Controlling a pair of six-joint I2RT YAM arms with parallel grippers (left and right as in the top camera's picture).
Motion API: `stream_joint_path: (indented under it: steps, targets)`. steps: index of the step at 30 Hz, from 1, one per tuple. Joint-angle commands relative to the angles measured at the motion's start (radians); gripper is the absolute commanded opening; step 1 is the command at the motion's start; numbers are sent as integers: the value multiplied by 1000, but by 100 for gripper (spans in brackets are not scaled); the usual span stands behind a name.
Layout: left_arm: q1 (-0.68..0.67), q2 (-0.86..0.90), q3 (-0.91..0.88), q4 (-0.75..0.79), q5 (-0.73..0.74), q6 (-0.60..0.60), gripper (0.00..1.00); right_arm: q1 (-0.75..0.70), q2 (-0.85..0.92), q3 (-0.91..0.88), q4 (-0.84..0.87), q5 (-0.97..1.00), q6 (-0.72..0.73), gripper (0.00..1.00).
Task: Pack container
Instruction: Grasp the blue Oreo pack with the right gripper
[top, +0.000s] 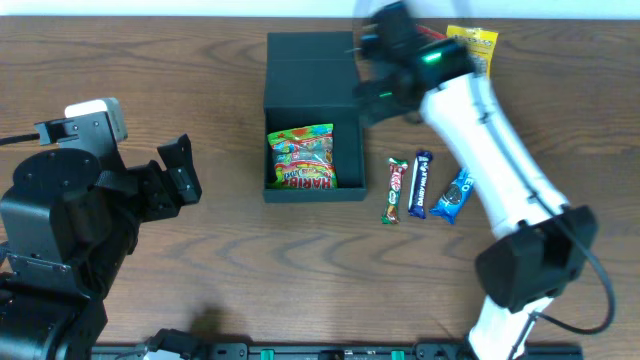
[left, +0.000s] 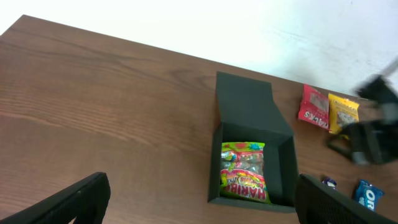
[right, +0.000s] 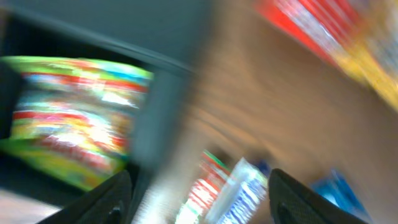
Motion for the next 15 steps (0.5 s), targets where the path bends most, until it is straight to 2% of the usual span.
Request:
stream_joint_path:
  steps: [1, 7, 15]
  targets:
    - [4, 1, 17, -3, -18, 3, 95, -123, 24, -34, -74, 72, 223, 73]
    - [4, 10, 17, -2, -18, 3, 95, -307, 24, -218, -80, 75, 465, 88]
    - [4, 40, 17, 2, -18, 3, 95, -333, 24, -491, 114, 52, 567, 87]
